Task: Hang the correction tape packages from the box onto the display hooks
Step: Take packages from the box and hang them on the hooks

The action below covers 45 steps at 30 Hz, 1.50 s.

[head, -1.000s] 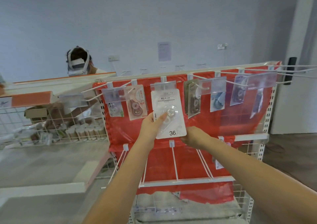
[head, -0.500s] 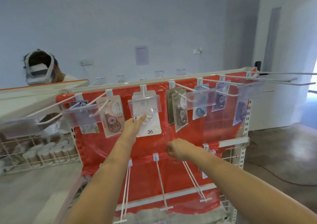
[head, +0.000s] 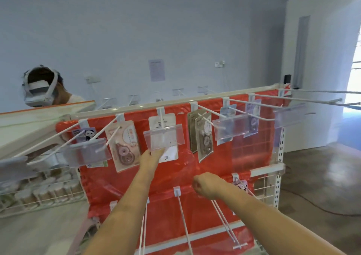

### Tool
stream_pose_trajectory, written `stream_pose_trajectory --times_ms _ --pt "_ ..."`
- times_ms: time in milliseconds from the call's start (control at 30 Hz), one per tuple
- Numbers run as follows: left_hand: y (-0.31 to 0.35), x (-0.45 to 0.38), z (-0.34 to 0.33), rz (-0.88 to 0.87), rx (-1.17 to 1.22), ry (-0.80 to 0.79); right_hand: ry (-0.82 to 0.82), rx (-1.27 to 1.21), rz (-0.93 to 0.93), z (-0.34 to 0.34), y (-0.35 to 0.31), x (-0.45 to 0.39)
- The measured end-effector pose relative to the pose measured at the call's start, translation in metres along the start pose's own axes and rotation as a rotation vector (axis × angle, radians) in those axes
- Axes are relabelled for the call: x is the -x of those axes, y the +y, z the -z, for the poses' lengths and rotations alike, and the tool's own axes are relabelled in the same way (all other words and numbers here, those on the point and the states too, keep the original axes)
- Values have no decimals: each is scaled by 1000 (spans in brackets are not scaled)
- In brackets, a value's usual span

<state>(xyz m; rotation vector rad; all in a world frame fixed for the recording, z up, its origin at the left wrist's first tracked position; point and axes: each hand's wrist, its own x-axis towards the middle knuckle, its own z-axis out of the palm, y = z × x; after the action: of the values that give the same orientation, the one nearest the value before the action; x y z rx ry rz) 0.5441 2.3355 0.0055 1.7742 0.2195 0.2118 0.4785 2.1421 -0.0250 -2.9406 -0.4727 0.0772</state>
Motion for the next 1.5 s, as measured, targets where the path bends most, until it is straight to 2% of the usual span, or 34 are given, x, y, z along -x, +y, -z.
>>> stream_pose_trajectory --times_ms 200,300,367,633,767,967,1167,1500 --pt "-36 61 26 -10 -275 2 29 -4 -13 2 -8 32" --pt "-43 103 42 -53 -363 -74 61 -19 0 15 -27 51" --pt "-43 134 52 -97 -509 -93 103 -50 19 25 -45 67" --pt "-27 253 99 -242 -1041 4 182 -93 162 18 -108 145" --pt "-37 308 120 -291 -1213 33 132 -72 191 -10 -128 180" --pt "-102 362 146 -162 -1203 -49 -39 -77 197 -74 -156 219" --pt "-178 391 173 -110 -1453 -243 -162 -54 107 -152 -176 238" --pt "-329 392 215 -14 -1327 -474 -375 -99 -122 -293 -180 254"
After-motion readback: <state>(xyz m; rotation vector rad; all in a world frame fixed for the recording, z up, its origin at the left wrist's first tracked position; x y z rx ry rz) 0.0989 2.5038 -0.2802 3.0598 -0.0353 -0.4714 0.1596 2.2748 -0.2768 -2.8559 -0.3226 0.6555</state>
